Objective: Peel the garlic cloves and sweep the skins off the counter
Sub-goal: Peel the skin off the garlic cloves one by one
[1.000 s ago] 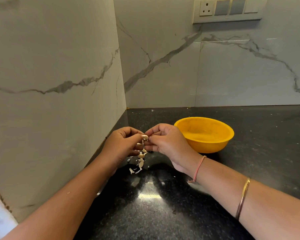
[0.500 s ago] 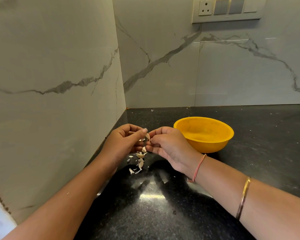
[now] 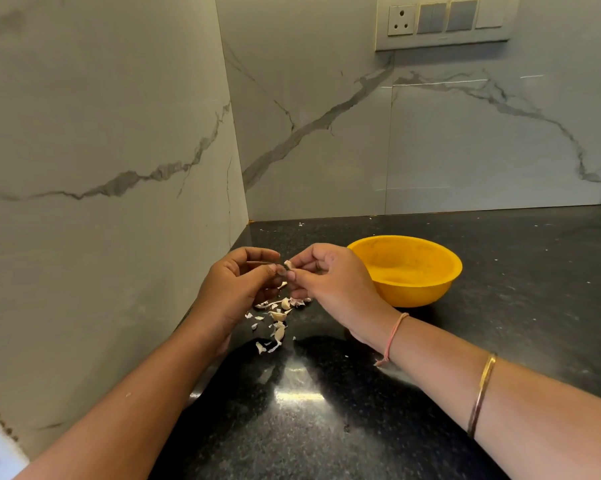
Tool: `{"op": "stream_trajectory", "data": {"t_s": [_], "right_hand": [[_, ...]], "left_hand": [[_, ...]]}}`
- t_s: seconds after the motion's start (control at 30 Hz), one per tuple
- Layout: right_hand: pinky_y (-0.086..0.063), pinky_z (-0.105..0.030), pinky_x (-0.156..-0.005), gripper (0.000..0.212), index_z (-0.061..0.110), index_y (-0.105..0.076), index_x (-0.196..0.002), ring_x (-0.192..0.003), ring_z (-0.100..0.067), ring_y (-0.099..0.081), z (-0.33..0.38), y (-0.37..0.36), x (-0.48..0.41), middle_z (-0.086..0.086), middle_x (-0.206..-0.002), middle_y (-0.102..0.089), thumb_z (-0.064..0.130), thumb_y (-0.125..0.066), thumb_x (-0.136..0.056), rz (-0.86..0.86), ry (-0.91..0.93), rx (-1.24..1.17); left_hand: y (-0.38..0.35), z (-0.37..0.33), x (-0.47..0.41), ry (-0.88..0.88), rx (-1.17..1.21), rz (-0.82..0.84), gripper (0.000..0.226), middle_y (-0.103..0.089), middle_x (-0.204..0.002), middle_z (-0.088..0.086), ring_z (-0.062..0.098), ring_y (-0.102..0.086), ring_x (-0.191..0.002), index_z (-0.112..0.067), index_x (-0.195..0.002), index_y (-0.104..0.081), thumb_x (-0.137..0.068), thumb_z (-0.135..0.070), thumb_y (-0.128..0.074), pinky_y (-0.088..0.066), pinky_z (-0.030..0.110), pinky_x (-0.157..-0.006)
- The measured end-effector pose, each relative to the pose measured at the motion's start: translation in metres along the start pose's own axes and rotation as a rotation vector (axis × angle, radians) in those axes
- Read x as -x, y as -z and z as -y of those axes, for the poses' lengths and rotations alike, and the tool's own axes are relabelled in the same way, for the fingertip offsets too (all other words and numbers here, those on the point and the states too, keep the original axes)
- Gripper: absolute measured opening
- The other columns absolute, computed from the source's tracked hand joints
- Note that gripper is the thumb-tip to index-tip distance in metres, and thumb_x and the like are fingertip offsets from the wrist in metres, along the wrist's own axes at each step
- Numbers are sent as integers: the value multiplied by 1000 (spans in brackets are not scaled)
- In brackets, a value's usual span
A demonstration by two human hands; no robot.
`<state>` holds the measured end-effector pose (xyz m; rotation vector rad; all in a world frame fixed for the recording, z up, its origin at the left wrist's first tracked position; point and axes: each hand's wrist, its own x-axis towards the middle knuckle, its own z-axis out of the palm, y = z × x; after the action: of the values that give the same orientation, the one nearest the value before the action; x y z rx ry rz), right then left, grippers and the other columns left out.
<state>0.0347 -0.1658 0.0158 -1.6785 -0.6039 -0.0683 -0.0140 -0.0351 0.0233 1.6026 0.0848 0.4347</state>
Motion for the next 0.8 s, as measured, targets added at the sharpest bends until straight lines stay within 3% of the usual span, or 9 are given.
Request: {"op": "stream_trajectory", "data": {"t_s": [0.27,0.33,0.43,0.57,0.8], "right_hand": [[-60,-36,-68,23,20,-62,-77,-68,-15,-68,-5,-2,-2,3,-71,-65,-2,-64,-83,7,94,130],[-59,-32,-66,18,17,-65,-81,-68,-14,-68,-6,-2,-2,1,-73,-66,0,-64,-84,-5,138,203],[-58,-28,-64,11,7,-71,-91,-67,-14,-68,-6,-1,-2,-8,-80,-71,3,-64,-85,-28,184,292],[-57,-31,-65,12,7,-73,-93,-71,-18,-68,-3,-1,0,-8,-81,-72,7,-64,-86,-34,221,366],[-56,-27,-68,14,6,-72,-96,-76,-18,-68,1,-2,3,-9,-87,-72,6,-62,-87,-18,233,433]], "left_hand": [[0,0,0,-35,-17,-17,15,-67,-81,7,14,-66,-72,-12,-88,-61,-82,1,-64,-56,19,-64],[0,1,0,-66,-61,-20,15,-67,-79,6,16,-65,-73,-12,-86,-60,-81,1,-65,-56,21,-66],[1,2,0,-171,-216,-48,15,-67,-77,3,15,-64,-72,-14,-82,-60,-81,-2,-67,-55,29,-71],[1,3,1,-291,-406,-84,14,-67,-75,2,24,-65,-72,-19,-78,-60,-80,-10,-70,-54,40,-71],[1,4,3,-346,-517,-96,13,-67,-75,4,19,-63,-69,-17,-78,-56,-80,-14,-68,-52,31,-64]]}}
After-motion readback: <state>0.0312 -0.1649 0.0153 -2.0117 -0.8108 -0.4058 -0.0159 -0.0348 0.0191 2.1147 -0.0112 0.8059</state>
